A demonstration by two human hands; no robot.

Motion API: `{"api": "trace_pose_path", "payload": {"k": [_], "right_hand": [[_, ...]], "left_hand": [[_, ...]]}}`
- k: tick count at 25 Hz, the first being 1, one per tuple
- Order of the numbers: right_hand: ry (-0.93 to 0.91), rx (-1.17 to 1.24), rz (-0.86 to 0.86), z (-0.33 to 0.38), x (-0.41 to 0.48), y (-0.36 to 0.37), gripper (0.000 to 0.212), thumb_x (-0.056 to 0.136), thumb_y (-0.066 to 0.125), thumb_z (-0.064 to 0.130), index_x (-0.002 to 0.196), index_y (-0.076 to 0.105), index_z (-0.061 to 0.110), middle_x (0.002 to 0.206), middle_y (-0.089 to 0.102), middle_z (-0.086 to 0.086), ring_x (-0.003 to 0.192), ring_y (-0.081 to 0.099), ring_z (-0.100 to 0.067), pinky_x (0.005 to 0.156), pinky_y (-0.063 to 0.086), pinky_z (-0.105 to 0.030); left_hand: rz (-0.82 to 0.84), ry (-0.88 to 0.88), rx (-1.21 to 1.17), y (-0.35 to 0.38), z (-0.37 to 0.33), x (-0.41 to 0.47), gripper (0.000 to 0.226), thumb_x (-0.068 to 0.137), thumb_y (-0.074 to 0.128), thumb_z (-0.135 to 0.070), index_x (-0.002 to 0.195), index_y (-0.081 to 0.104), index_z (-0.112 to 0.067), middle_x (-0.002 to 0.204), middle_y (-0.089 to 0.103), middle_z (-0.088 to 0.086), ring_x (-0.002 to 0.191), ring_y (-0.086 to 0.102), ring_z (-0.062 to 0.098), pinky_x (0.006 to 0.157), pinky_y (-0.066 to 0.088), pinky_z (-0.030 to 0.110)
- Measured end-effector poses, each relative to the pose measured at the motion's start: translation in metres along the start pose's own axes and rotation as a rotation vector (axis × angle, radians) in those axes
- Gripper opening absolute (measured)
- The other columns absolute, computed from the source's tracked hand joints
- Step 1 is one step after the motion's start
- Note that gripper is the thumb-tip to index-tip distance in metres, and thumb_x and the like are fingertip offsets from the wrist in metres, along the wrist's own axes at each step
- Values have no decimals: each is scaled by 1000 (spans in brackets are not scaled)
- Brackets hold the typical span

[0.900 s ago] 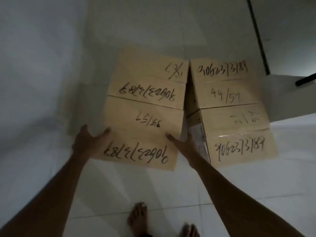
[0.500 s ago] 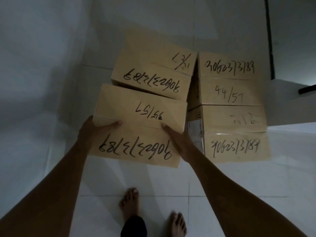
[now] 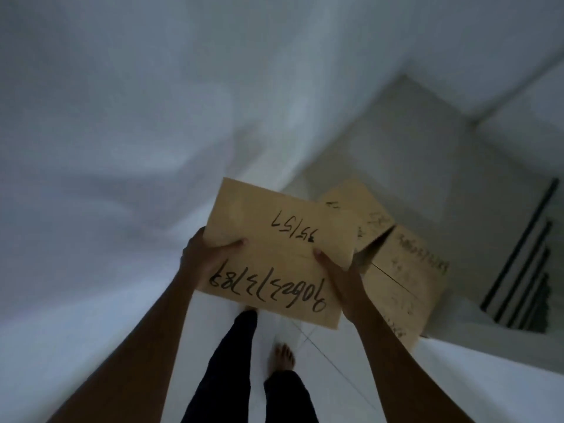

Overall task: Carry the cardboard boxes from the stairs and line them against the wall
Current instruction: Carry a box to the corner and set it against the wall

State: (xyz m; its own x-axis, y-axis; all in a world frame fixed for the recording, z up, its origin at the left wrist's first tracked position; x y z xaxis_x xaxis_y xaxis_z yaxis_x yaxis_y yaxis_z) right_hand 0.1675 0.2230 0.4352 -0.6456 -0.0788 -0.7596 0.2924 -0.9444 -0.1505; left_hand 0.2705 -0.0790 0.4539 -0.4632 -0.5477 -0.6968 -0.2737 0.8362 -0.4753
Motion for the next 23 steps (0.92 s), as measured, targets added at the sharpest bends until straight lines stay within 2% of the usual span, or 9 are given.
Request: {"api": "trace_pose_path", "payload": {"k": [1,3,5,7,10,12,14,19,23], "right_hand": [[-64,-39,69,6,-26,11,65,62,91,50,119,64,33,102,81,-3,82,80,-24,71,65,-49],[-100,-146,107,11,-72,27,72,62,90,52,125,63,31,107,79,-4,89,78,-28,76,64,-52],[-119,-260,234,5,-121,60,80,59,88,57,130,63,28,112,77,-5,94,76,-30,77,64,-50],[-173,-358,333,-6,-153,98,76,62,87,55,128,65,26,112,77,-6,92,76,-27,68,65,-40],[-217,-460,518,-39,-210,170,59,70,88,43,123,69,22,113,77,-10,91,78,-30,70,65,-42],[-258,-563,628,-73,-250,216,55,72,87,43,121,71,23,112,78,-9,90,78,-29,73,65,-43],[-277,-681,678,-109,-285,253,66,70,86,49,127,65,23,113,75,-6,94,75,-28,80,64,-47],[-290,-867,867,-245,-406,345,76,65,87,53,131,62,24,117,74,-6,101,73,-29,91,60,-53],[-285,-925,927,-346,-485,392,79,65,86,56,134,60,24,119,73,-6,102,72,-29,90,60,-52]], "left_hand": [[-30,23,-52,-20,13,-40,93,49,82,-69,128,58,-25,116,71,3,102,70,29,92,57,50],[-124,-42,-135,-51,58,-105,95,52,80,-70,131,57,-21,121,70,6,106,69,29,94,57,49],[-195,-110,-254,-76,123,-164,92,56,81,-67,131,57,-19,124,69,8,109,68,29,95,56,48],[-299,-168,-350,-102,176,-210,92,55,81,-68,129,58,-20,122,71,6,109,68,27,96,56,47],[-449,-269,-540,-132,273,-272,102,47,80,-73,131,56,-20,127,68,6,113,66,28,98,55,47],[-531,-327,-644,-144,339,-316,104,44,80,-73,130,57,-19,126,68,7,106,67,27,95,56,46],[-593,-379,-722,-154,398,-355,103,47,82,-71,131,55,-18,124,68,9,102,69,27,92,58,47],[-712,-494,-881,-173,572,-474,103,54,82,-69,137,50,-17,127,67,13,109,69,33,93,58,50],[-770,-553,-911,-197,683,-543,99,57,82,-67,136,53,-16,129,66,11,113,67,32,96,56,49]]}}
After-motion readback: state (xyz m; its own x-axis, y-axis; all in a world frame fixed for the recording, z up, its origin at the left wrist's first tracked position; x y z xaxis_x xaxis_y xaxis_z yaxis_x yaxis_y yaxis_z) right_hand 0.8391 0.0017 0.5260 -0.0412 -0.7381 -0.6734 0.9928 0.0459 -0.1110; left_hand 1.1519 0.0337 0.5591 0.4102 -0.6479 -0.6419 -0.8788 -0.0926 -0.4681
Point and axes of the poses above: each hand's wrist, its own x-axis towards the middle knuckle, its own y-axis out of the palm, z = x × y, the point moved 7 cm from there along x, towards the middle knuckle
